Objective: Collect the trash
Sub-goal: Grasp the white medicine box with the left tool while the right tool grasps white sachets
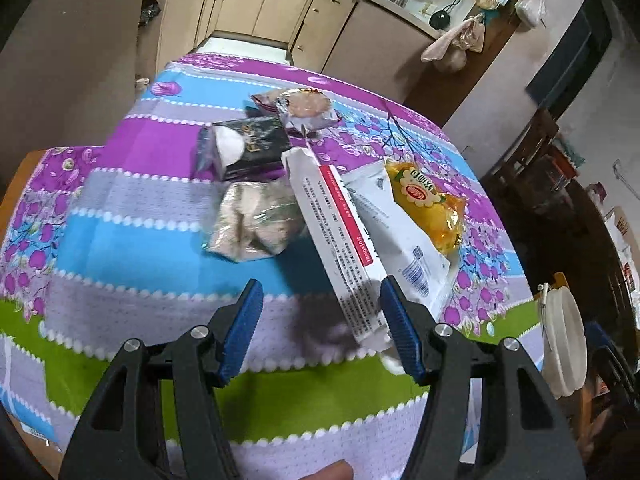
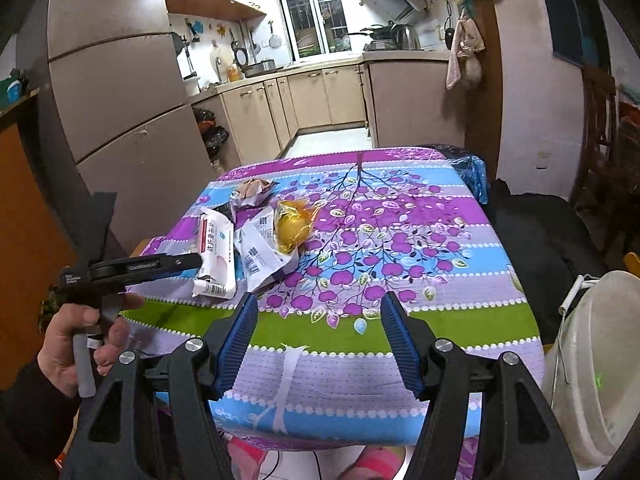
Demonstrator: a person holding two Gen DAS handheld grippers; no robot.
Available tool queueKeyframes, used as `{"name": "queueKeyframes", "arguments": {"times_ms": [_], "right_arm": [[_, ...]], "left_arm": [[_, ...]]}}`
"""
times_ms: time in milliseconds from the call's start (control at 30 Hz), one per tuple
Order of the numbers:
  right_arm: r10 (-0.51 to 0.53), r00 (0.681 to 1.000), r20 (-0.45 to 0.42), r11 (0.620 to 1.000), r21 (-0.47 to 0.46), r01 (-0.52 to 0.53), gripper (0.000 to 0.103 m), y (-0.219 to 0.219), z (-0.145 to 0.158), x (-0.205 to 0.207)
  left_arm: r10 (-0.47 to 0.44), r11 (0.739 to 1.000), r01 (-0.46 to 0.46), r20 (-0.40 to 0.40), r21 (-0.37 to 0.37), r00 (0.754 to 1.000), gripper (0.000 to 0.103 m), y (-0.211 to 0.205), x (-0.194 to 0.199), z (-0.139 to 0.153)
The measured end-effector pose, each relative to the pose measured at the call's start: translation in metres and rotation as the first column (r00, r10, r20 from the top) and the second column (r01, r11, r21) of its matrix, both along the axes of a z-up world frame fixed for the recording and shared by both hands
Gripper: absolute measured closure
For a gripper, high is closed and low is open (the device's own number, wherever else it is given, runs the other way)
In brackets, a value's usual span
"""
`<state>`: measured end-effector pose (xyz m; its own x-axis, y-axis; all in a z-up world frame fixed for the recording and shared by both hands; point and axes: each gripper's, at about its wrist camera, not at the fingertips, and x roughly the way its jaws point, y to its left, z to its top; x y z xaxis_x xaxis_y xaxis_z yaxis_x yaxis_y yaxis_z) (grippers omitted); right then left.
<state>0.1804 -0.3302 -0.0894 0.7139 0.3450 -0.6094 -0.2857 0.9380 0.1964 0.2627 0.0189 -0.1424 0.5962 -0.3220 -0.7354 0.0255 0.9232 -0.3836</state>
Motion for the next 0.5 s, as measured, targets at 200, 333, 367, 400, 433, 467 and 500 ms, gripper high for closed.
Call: {"name": "queueKeyframes", "arguments": {"times_ms": [200,333,367,400,433,467,500], "right_arm": [[0.026,1.0,-0.011,1.0,0.002,-0.026,0.038,0.006,-0.002,0.008],[0.056,0.998,-0.016,0.998,-0.008,-0.056,0.038,0.013,-0.001,0.018],[0.065,0.998,-0.022,0.998,-0.013,-0.065,0.038,0.015,-0.002,0.023],[0.072,0.997,-0.028,0.997,-0.015,-0.073,0.038,0.018,-0.003,0.027],[0.08,0.996,-0.036,0.997,-0.015,-0.081,0.038,0.021,-0.004,0.033],[0.088,0.995,-0.046,0.996,-0.014,-0.089,0.038,0.024,-0.006,0.04],[0.097,0.994,-0.055,0.995,-0.013,-0.098,0.038,0.029,-0.007,0.047]], "left_arm": [[0.005,1.0,-0.005,-0.005,0.008,1.0,0.04,-0.011,0.012,0.0],[0.002,1.0,-0.002,-0.004,0.01,1.0,0.032,-0.017,0.013,-0.001],[0.005,1.0,-0.005,-0.004,0.019,1.0,0.031,-0.018,0.015,-0.003],[0.009,1.0,-0.009,-0.008,0.028,1.0,0.031,-0.019,0.018,-0.005],[0.013,1.0,-0.013,-0.012,0.028,1.0,0.031,-0.019,0.02,-0.006],[0.02,0.999,-0.019,-0.013,0.03,1.0,0.031,-0.018,0.022,-0.007],[0.028,0.999,-0.027,-0.013,0.035,1.0,0.032,-0.018,0.023,-0.009]]}}
